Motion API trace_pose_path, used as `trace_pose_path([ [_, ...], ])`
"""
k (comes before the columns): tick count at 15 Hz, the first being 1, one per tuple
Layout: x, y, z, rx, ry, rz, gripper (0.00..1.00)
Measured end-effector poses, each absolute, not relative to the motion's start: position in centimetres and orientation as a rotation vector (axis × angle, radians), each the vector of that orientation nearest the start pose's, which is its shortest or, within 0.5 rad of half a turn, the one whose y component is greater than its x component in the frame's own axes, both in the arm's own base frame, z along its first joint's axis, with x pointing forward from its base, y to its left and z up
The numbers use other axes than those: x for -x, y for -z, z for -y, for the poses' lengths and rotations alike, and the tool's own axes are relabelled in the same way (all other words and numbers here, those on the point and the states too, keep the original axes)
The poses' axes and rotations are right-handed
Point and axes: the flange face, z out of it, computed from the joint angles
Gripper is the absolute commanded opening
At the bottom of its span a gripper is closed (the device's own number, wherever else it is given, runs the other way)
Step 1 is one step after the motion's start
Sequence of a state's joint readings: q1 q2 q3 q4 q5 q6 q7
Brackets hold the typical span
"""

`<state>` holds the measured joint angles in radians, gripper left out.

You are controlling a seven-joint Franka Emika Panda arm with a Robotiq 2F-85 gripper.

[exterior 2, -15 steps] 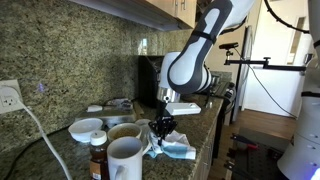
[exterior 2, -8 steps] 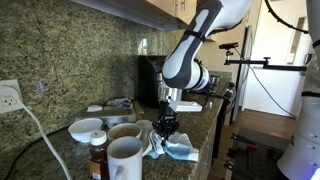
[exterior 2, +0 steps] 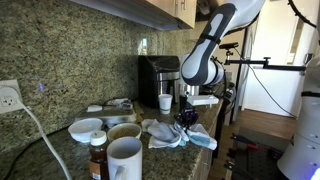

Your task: Use the cloth to wipe the kitchen surface

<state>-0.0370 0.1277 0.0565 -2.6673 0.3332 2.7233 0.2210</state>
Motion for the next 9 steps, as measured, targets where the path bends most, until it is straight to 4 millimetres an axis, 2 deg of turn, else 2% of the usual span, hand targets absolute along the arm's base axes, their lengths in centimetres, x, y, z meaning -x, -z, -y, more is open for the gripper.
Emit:
trace_pose_path([
  [4,-38.9,-19.2,4.2,3.0,-0.121,-0.907,0.02],
  [9,-39.5,-20.0,5.8,3.059,0.095,-1.095,0.02],
])
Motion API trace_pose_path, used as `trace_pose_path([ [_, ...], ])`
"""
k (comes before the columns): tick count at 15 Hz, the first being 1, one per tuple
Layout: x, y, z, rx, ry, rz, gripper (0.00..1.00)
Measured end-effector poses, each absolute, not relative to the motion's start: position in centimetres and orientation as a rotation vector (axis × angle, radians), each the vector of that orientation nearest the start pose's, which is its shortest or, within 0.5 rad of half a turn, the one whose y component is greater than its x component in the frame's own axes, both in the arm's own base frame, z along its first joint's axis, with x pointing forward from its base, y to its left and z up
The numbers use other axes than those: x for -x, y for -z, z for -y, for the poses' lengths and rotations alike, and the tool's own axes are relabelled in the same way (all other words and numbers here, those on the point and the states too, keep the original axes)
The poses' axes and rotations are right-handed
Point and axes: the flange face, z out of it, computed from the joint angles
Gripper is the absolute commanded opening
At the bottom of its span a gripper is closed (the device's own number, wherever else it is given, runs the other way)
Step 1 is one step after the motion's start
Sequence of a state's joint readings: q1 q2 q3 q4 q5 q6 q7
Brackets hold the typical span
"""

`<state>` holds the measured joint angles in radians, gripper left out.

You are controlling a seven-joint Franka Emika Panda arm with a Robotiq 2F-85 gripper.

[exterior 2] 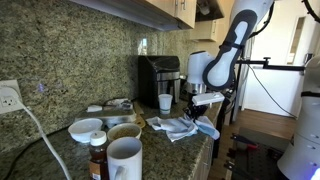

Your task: Use the cloth to wipe the kitchen surface

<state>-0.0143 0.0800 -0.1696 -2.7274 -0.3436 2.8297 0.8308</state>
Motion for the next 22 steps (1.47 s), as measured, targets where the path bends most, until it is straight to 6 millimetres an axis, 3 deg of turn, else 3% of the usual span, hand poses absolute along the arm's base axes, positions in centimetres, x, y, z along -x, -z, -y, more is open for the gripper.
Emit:
trace_pose_path([
  [3,-40.9,-21.0,5.3,3.077,0.202,-1.131,0.02],
  [5,-42.2,-21.6,3.8,3.093,0.274,-1.101,0.02],
  [9,-44.2,-21.6,-1.6,3.108,0.344,-0.961,0.02],
  [12,-44.5,-20.3,-6.0,3.078,0.331,-0.851,0.02],
  [15,-44.4,-19.4,-9.1,3.005,0.319,-0.771,0.02],
  [18,-44.5,-19.4,-10.0,2.97,0.266,-0.726,0.02],
  [22,-44.3,-19.3,-8.8,2.939,0.174,-0.733,0.02],
])
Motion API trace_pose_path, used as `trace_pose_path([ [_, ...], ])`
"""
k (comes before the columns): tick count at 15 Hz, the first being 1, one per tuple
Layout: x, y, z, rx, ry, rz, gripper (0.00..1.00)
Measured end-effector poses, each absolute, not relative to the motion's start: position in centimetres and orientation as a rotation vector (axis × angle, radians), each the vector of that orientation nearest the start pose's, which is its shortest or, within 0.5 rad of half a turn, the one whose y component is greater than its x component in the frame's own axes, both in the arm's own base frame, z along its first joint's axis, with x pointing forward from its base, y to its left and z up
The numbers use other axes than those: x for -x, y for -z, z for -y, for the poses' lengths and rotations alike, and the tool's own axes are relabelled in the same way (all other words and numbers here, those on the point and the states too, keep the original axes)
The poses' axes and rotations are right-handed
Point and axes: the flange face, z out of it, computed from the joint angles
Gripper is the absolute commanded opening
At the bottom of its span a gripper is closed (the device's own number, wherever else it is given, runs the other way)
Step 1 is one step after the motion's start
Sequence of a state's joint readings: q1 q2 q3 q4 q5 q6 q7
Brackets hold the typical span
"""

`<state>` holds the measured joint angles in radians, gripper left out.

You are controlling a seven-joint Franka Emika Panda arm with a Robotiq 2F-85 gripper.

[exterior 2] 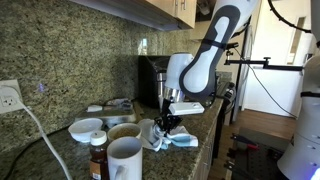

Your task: Use the cloth to wipe the kitchen surface

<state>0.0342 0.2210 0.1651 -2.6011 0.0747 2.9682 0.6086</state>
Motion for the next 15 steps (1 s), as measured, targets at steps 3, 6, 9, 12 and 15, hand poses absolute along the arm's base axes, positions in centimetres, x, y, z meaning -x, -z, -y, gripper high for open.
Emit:
trace_pose_path([
  [3,-43.2,-19.1,-6.8,2.935,0.072,-0.796,0.02],
  [6,-41.3,-19.1,-3.4,2.952,-0.021,-0.883,0.02],
  [9,-39.4,-19.1,0.4,2.982,-0.073,-0.979,0.02],
  [12,-38.6,-19.2,2.8,3.011,-0.065,-1.037,0.02],
  [15,-38.7,-19.3,3.4,3.046,-0.01,-1.052,0.02],
])
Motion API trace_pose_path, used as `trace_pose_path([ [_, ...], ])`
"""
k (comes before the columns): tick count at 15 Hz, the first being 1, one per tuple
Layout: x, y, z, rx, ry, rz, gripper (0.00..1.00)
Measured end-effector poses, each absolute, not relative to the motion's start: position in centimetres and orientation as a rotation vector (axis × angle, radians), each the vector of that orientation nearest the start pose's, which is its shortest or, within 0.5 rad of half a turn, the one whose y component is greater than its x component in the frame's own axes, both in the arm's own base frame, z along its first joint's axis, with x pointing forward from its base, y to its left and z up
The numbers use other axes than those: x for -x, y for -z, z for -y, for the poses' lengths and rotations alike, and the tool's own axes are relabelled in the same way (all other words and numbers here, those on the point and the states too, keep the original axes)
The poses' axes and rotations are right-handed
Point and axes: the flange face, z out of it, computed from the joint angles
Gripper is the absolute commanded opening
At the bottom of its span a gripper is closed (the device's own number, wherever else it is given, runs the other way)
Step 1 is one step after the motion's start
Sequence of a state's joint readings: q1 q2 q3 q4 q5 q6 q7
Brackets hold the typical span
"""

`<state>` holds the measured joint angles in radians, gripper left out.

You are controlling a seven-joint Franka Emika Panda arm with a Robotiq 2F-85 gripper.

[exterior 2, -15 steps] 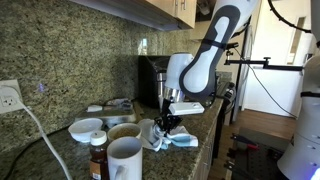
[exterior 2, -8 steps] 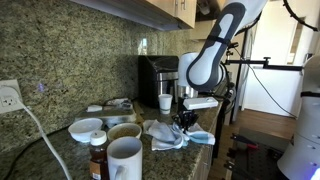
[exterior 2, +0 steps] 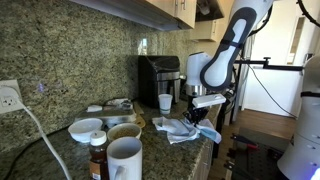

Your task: Use the cloth to wipe the kitchen surface

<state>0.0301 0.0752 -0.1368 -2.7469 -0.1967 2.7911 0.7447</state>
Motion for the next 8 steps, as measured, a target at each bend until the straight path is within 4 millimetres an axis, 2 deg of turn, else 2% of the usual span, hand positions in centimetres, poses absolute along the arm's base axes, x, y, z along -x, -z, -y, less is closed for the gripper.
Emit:
trace_pose_path([
  [4,-39.8,-20.1,2.2,3.076,0.065,-0.984,0.02],
  [8,-42.4,-22.1,-0.5,3.083,0.164,-0.869,0.02],
])
